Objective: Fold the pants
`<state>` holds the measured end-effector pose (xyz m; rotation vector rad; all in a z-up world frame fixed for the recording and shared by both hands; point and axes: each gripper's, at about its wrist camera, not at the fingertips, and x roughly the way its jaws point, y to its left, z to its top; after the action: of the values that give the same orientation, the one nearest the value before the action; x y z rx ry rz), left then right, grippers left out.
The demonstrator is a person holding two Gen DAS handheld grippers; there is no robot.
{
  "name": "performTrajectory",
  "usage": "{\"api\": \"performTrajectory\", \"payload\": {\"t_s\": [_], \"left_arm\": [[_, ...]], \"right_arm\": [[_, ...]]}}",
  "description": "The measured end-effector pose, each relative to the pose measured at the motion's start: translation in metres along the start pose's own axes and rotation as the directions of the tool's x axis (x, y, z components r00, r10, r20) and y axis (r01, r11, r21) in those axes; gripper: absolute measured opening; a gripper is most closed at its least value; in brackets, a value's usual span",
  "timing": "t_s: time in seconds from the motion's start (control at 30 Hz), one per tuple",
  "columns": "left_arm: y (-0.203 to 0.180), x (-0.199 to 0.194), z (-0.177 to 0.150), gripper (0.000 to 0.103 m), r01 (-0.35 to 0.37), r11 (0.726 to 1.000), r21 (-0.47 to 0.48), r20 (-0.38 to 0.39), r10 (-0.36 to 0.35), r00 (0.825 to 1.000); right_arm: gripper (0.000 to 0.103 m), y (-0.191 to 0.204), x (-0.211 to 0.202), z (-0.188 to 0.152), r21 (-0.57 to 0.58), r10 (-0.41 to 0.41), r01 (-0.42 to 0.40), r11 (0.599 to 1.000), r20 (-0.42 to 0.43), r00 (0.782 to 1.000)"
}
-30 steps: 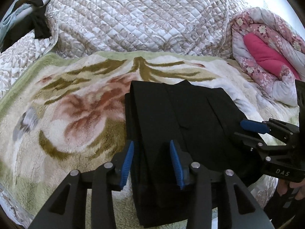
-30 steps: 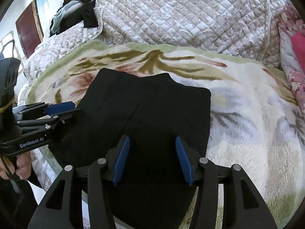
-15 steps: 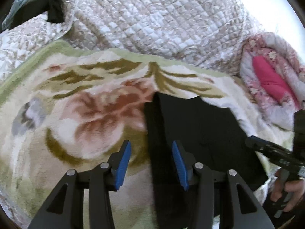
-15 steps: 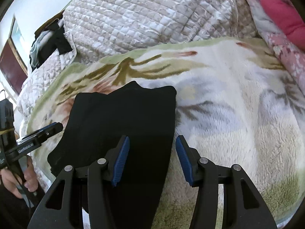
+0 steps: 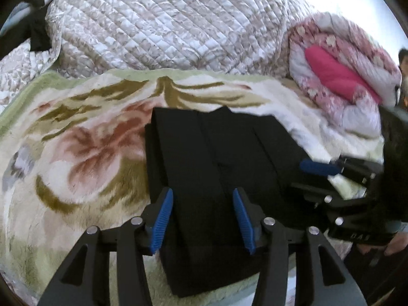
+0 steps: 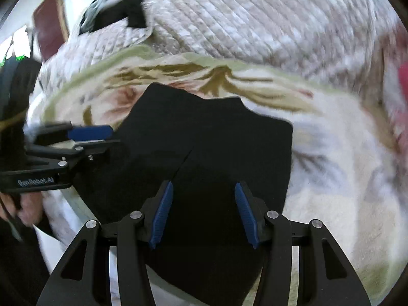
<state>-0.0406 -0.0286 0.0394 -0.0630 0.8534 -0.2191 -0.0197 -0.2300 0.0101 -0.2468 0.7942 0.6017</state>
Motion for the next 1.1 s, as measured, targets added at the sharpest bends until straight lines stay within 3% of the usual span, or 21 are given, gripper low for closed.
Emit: {"api": "performTrajectory", "payload": {"t_s": [0.17, 0.23, 0.37, 0.73, 0.93, 1.1], "left_arm": [[0.005, -0.018, -0.004, 0.052, 0.02, 0.999, -0.027, 0.028, -0.02, 0.999], [0.002, -0.024, -0.007, 0.053, 0.035, 0.999, -0.016, 0.05, -0.034, 0.998], [-0.006, -0.016, -0.02, 0.055, 0.042, 0.999, 0.008, -0.003, -0.042, 0.999], [0.001, -0.012, -0.033, 0.057, 0.028, 1.0, -0.009, 0.015, -0.028, 1.0], [0.027, -0.011, -0.018, 0.061, 0.022, 0.994, -0.109, 0.008, -0.021, 1.0], [0.037, -0.005, 0.007, 0.06, 0.071, 0.981, -0.178, -0.035, -0.078, 0.996]], "right_arm": [[0.051, -0.008, -0.018, -0.005, 0.004, 0.055, -0.055, 0.998, 0.039, 0.998], [0.051, -0.001, -0.009, -0.009, -0.034, 0.085, -0.086, 0.996, -0.011, 0.996], [0.051, 0.018, -0.006, -0.018, -0.159, 0.026, -0.028, 0.987, -0.01, 1.0], [0.051, 0.024, -0.009, -0.02, -0.176, 0.009, -0.009, 0.984, -0.002, 1.0], [0.052, -0.016, -0.015, -0.009, 0.074, 0.092, -0.093, 0.993, 0.014, 0.996], [0.052, -0.054, -0.013, -0.006, 0.285, 0.129, -0.135, 0.949, 0.042, 0.991]]}}
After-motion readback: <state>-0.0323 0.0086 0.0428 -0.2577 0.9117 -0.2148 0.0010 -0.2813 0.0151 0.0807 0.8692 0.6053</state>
